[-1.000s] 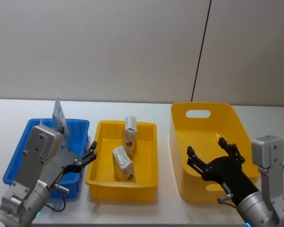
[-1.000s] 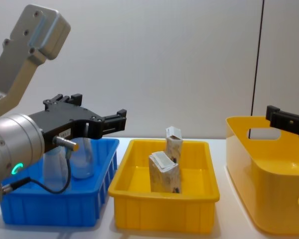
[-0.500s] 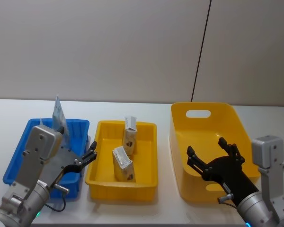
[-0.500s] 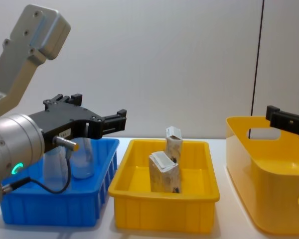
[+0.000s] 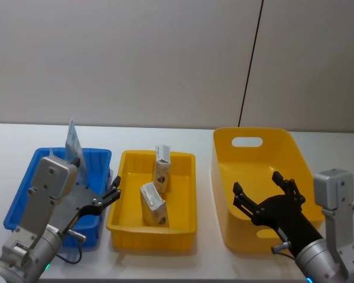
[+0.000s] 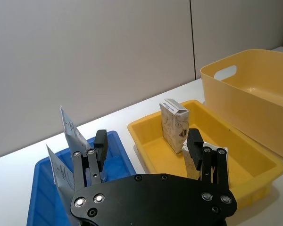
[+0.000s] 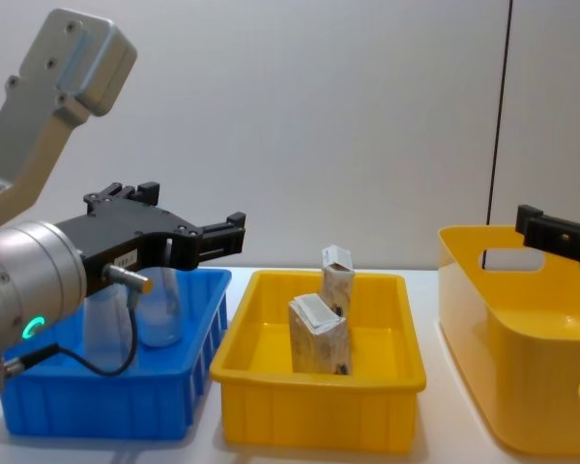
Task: Bimanual collaborative sorting of washing and personal care products
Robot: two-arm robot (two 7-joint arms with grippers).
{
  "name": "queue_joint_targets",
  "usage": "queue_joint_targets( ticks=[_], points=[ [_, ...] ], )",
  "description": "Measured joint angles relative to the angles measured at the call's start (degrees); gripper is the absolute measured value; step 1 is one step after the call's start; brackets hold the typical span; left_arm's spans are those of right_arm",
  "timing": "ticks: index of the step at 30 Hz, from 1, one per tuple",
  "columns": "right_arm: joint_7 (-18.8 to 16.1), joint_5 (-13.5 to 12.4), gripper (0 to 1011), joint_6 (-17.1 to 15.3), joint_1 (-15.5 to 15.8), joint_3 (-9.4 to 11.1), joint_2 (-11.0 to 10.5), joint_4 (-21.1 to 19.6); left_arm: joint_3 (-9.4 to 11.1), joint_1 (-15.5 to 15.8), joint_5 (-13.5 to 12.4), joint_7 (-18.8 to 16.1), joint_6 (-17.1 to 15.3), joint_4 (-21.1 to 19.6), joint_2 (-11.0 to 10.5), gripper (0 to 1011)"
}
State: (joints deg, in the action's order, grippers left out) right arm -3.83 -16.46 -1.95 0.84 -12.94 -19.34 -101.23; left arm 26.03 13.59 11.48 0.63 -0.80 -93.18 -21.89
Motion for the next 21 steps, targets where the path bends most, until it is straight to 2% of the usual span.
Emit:
queue_joint_targets(
  ticks=[10,21],
  points=[
    [-0.2,0.0,1004,-0.1,-0.3,0.0,0.0,0.3,0.0,0.0,0.0,0.0,0.0,0.0,0.0,1001],
    [-1.6,-0.6,1004,-2.5,-3.4,-0.2,0.8,2.6,0.0,0.0,0.0,0.0,0.0,0.0,0.0,1001]
  ],
)
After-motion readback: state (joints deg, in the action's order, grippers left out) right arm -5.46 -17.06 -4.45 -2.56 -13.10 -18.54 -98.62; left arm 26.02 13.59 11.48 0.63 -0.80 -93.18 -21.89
